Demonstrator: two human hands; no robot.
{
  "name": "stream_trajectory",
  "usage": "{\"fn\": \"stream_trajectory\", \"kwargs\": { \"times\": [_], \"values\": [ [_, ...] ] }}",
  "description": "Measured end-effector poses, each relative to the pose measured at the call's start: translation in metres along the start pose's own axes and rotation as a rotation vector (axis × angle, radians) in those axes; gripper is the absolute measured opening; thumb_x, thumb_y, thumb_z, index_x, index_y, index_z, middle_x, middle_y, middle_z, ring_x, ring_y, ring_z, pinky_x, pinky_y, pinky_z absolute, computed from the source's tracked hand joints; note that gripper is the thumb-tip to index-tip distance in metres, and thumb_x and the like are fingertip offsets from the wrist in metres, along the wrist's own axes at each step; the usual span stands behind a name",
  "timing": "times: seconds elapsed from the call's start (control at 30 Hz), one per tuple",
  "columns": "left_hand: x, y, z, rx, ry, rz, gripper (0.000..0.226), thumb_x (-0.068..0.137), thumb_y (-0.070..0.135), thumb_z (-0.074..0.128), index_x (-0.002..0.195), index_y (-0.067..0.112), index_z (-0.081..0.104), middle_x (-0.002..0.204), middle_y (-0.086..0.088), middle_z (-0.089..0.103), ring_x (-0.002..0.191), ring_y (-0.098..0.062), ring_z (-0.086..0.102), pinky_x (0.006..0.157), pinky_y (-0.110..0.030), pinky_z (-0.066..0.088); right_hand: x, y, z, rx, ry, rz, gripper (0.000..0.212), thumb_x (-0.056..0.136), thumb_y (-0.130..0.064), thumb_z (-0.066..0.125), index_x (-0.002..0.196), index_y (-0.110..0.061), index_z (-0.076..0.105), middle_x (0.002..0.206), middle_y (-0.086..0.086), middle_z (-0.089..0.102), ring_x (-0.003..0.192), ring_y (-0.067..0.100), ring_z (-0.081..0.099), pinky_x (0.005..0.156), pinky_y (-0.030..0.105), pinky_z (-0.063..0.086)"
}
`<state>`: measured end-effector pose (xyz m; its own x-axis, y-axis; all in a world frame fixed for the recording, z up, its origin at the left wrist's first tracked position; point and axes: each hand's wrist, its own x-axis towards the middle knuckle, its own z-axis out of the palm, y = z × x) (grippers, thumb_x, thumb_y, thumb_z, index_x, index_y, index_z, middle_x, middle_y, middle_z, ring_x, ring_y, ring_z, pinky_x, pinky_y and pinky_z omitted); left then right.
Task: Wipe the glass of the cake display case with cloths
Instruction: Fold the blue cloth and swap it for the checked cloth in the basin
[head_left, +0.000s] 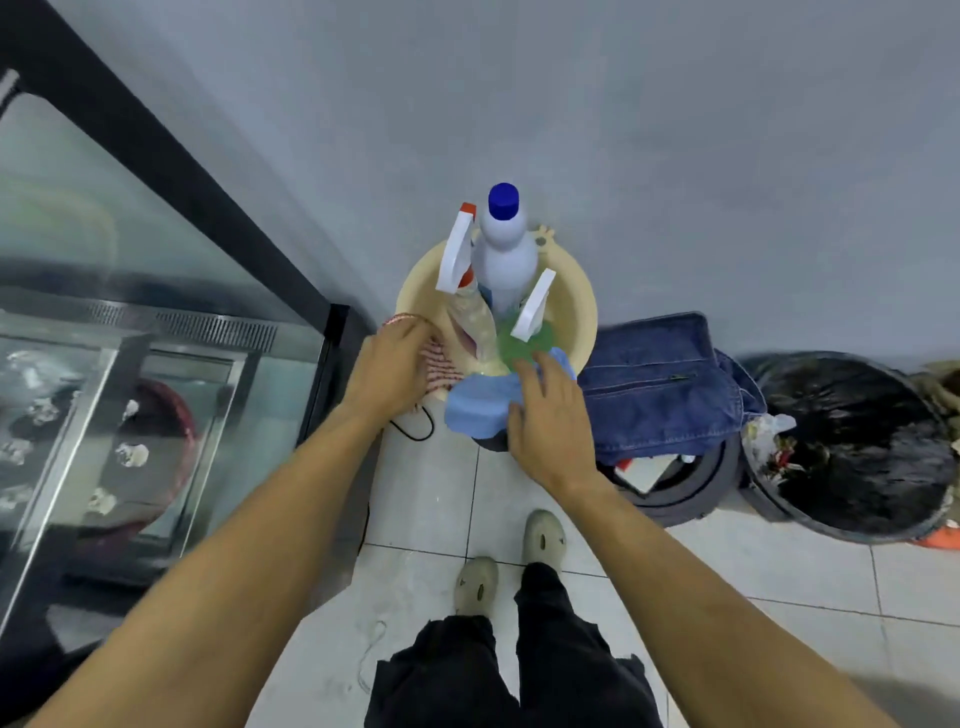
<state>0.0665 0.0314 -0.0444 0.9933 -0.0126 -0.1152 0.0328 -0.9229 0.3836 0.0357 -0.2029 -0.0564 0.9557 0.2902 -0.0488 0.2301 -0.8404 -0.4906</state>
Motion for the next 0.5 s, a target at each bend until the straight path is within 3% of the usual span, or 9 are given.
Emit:
{"fn": "stream_trajectory", "kwargs": {
  "times": [0.1, 0.23, 0.4, 0.5],
  "values": [
    [0.001, -0.016, -0.004, 0.282, -0.158, 0.127, 0.052, 0.088, 0.018, 0.072, 0.138, 0.020, 0.060, 0.151, -0.005, 0.052, 0.141, -0.033, 0.044, 0.105, -0.052, 0.042, -0.006, -0.002, 0.014, -0.037, -0.072, -0.161, 0.054, 0.086, -0.009, 0.062, 0.139, -0.005, 0.052, 0.137, 0.019, 0.054, 0.123, 0.036, 0.050, 0.107, 0.049, 0.045],
    [0.006, -0.017, -0.021, 0.433, -0.292, 0.130, 0.065, 0.091, 0.015, 0.067, 0.152, 0.024, 0.046, 0.167, -0.003, 0.029, 0.155, -0.030, 0.019, 0.114, -0.050, 0.032, -0.006, 0.004, 0.024, -0.176, -0.176, -0.240, 0.050, 0.094, -0.026, 0.043, 0.137, -0.005, 0.057, 0.135, 0.019, 0.058, 0.123, 0.039, 0.052, 0.115, 0.052, 0.037],
    [0.012, -0.018, -0.033, 0.445, -0.350, 0.088, 0.059, 0.095, 0.022, 0.064, 0.151, 0.028, 0.045, 0.170, 0.000, 0.020, 0.152, -0.028, 0.020, 0.113, -0.048, 0.035, 0.006, 0.009, 0.029, -0.207, -0.178, -0.242, 0.041, 0.083, -0.011, 0.065, 0.123, -0.006, 0.065, 0.104, 0.014, 0.065, 0.098, 0.037, 0.060, 0.106, 0.044, 0.035],
    [0.020, -0.028, -0.030, 0.440, -0.360, 0.137, 0.055, 0.095, 0.024, 0.065, 0.148, 0.029, 0.049, 0.171, -0.001, 0.018, 0.152, -0.027, 0.019, 0.112, -0.048, 0.037, 0.009, 0.005, 0.030, -0.201, -0.171, -0.219, 0.039, 0.080, -0.014, 0.053, 0.114, -0.005, 0.069, 0.094, 0.014, 0.067, 0.087, 0.038, 0.060, 0.098, 0.043, 0.038]
  ]
}}
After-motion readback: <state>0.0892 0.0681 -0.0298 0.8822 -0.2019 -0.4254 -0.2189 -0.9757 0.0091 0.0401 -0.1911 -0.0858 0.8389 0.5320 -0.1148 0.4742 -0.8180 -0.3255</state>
